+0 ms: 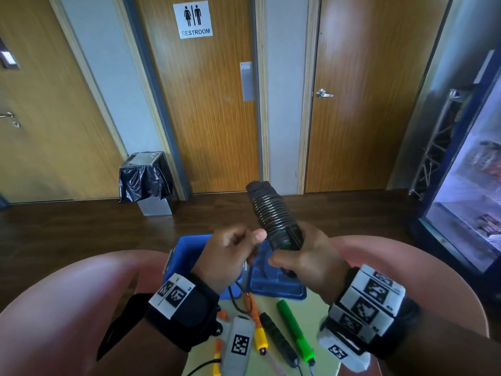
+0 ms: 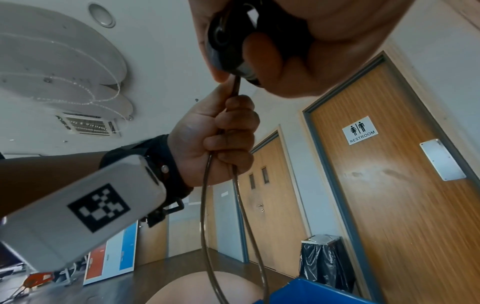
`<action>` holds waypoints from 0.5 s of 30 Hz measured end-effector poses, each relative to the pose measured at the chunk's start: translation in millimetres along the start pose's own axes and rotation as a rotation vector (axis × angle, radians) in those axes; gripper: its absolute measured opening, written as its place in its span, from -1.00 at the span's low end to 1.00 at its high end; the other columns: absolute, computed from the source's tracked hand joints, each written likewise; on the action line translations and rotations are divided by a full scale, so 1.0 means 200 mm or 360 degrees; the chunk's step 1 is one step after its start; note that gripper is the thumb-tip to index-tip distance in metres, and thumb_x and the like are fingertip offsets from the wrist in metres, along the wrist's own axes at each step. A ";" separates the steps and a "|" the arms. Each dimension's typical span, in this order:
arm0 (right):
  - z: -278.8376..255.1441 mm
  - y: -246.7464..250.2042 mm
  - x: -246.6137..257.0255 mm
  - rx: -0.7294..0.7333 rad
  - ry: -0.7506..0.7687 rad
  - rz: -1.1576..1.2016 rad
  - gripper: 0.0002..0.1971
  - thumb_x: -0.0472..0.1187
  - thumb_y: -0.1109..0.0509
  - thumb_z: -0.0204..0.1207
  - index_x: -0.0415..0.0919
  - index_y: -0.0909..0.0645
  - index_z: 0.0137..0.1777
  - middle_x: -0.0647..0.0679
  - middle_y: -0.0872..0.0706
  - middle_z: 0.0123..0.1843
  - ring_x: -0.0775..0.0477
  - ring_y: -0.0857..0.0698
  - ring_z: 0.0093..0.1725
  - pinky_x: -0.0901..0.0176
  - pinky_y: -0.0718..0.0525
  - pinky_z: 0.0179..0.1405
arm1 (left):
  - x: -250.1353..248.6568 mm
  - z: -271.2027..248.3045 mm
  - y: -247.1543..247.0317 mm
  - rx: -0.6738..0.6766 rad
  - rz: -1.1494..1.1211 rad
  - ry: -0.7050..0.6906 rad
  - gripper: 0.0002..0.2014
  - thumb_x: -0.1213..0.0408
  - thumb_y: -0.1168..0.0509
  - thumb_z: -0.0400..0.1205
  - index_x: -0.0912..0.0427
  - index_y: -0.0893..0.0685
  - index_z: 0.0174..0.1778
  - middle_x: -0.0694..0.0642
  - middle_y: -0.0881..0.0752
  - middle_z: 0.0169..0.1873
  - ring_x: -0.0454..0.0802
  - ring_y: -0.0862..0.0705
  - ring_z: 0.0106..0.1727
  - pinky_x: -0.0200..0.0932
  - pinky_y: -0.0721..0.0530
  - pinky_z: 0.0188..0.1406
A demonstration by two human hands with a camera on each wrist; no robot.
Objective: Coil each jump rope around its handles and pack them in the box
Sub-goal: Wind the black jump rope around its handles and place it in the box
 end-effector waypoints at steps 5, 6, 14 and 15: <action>0.00 0.12 -0.05 0.0005 -0.0008 -0.0076 -0.61 -0.13 -0.56 0.06 -0.20 -0.57 -0.12 -0.02 -0.63 -0.43 -0.03 -0.61 -0.48 0.05 -0.59 -0.46 | 0.05 0.00 -0.08 0.0074 -0.0136 -0.0041 -0.40 -0.16 -0.28 0.55 0.43 -0.45 -0.36 -0.02 -0.33 -0.57 -0.12 -0.29 -0.50 -0.29 -0.32 -0.45; 0.00 0.13 -0.06 0.0002 0.0001 -0.0076 -0.62 -0.14 -0.56 0.08 -0.19 -0.57 -0.12 -0.01 -0.62 -0.44 -0.02 -0.61 -0.49 0.08 -0.59 -0.46 | 0.06 0.00 -0.10 0.0075 -0.0174 -0.0019 -0.40 -0.14 -0.30 0.56 0.43 -0.42 -0.36 -0.05 -0.31 -0.57 -0.15 -0.26 -0.51 -0.31 -0.31 -0.46; -0.02 0.10 -0.13 0.0355 -0.0385 0.0673 -0.79 -0.33 -0.44 0.10 -0.21 -0.48 -0.29 -0.08 -0.36 -0.55 -0.03 -0.30 -0.62 0.26 -0.24 -0.59 | 0.08 0.00 -0.21 -0.0058 -0.0241 0.0087 -0.48 -0.13 -0.31 0.50 0.35 -0.55 -0.39 0.12 -0.57 -0.53 -0.01 -0.52 -0.45 -0.10 -0.50 -0.37; -0.02 0.10 -0.14 0.0430 -0.0457 0.0797 -0.73 -0.30 -0.42 0.05 -0.23 -0.45 -0.25 -0.08 -0.32 -0.53 -0.02 -0.26 -0.61 0.27 -0.20 -0.58 | 0.08 0.01 -0.22 -0.0093 -0.0281 0.0086 -0.48 -0.12 -0.33 0.50 0.38 -0.56 -0.36 0.13 -0.62 -0.47 0.01 -0.57 -0.36 -0.03 -0.55 -0.28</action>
Point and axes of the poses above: each hand's wrist, its own z-axis towards the middle knuckle, its own y-axis out of the back of the hand, x = y × z, the point moved 1 cm from there along z, towards the middle knuckle
